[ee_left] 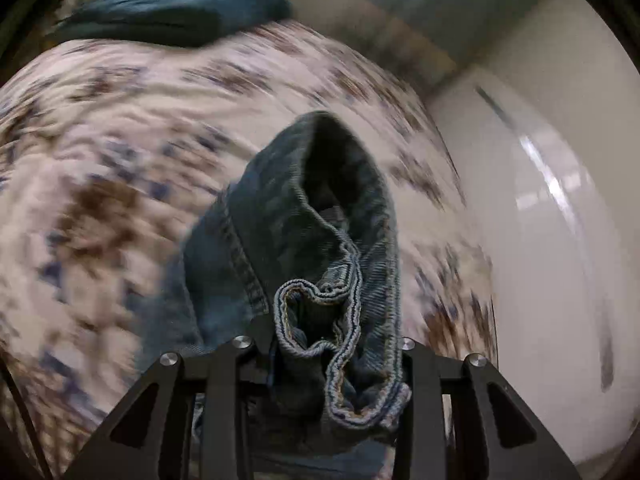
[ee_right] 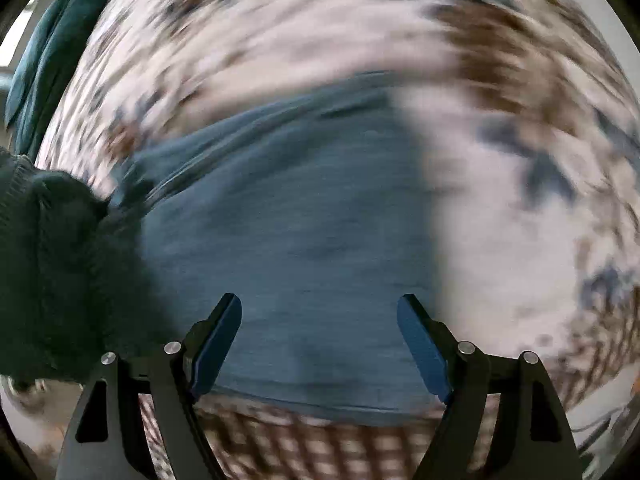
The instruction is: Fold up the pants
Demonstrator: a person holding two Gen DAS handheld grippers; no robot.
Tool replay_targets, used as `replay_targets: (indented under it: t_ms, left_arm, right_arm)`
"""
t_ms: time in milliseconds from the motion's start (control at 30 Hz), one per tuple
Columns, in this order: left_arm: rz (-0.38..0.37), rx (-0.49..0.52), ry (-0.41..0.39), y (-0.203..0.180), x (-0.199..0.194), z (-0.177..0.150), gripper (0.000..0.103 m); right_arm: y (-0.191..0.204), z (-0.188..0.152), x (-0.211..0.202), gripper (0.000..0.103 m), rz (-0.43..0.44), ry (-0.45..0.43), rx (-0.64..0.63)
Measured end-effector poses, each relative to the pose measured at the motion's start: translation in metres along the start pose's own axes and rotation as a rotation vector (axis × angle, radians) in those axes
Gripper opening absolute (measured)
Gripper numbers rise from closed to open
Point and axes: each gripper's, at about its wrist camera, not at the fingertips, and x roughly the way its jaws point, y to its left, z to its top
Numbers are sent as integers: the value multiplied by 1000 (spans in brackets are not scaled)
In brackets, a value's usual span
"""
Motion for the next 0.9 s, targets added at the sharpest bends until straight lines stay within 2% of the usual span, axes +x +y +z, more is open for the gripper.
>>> replay_targets:
  t_ms: [67,167,233,300,367,400,500,567,633,700,833,900]
  left_arm:
    - [-1,67,63,-32,31,-25,28]
    - [8,164,198,-71,86,-73,28]
    - [30,203,300,-84,119,-103,28]
    - [66,264,336,-93,136,-124,28]
    - [92,322,321,-101,136,-132,29]
    - [101,320,322,-102,136,-131,30]
    - [148,326,358,-112,134,-128,40]
    - [153,329,387,-122,132,-127,48]
    - [126,346,391,-136,114,-125,71]
    - [86,353,376,-149,92,-122,85]
    - [81,332,312,-150,46,-100,90]
    - [141,309,274,-136,27,-82,90]
  right_arm:
    - [-51,1,-12,83,-32,-17,69]
    - [-108,-3,-21,83,-68,-22,160]
    - [-150,-7,-25,83,-84,-14,231]
    - [-181,-12,-29,83,-85,-13,280]
    - [-201,-15,-34,83,-92,-15,302]
    - [-211,-17,-39,83,-94,-20,312]
    - [-233,-21,-47,83,-85,-16,321]
    - [-242,-23,-51,83,-61,-8,319]
    - [-261,-28,-66,82,-45,-13,311]
    - [-269,-23,-76,82,-26,-24,293]
    - [-269,-18,-100,82,61,-37,258]
    - [-253,-11,-104,82,121,-35,232]
